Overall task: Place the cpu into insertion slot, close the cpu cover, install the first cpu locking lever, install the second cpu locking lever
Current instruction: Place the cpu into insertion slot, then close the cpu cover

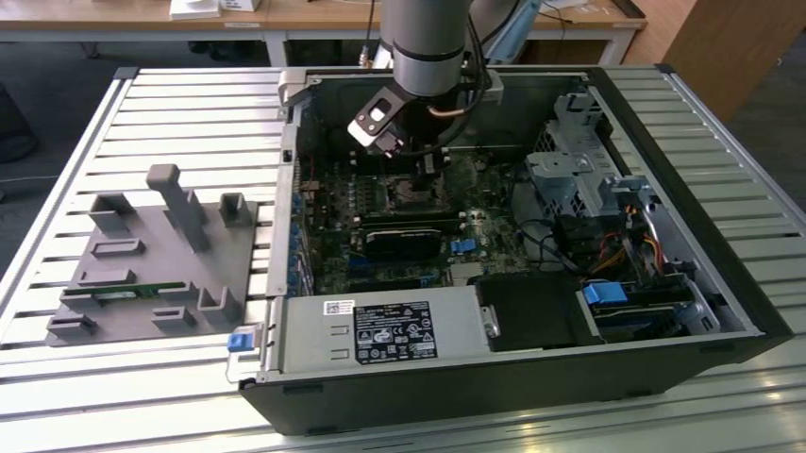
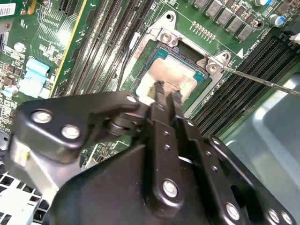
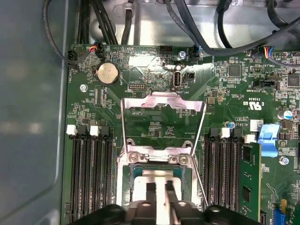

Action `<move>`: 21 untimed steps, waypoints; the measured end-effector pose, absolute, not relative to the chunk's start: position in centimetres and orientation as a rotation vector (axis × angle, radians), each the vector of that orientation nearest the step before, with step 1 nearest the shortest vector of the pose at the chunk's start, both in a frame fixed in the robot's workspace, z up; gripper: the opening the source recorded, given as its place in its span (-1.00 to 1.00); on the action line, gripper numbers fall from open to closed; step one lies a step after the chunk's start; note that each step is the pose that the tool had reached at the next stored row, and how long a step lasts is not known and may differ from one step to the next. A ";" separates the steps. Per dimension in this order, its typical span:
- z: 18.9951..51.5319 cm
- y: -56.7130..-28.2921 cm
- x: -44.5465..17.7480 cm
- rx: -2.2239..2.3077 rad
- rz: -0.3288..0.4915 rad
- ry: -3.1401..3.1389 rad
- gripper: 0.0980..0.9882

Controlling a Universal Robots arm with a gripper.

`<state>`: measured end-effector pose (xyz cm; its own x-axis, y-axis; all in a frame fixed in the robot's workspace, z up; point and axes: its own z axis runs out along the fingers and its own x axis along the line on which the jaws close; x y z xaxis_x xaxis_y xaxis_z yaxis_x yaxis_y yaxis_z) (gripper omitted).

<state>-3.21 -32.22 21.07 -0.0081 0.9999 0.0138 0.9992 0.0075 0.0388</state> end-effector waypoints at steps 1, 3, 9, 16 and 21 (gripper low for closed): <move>21.1 -32.2 -3.2 2.200 0.057 2.217 -0.81; 21.1 -32.2 -3.2 2.201 0.056 2.218 -0.95; 21.2 -32.2 -3.2 2.202 0.055 2.219 -0.98; 21.4 -32.2 -3.2 2.202 0.055 2.219 -0.98; 21.5 -32.2 -3.2 2.202 0.055 2.219 -0.98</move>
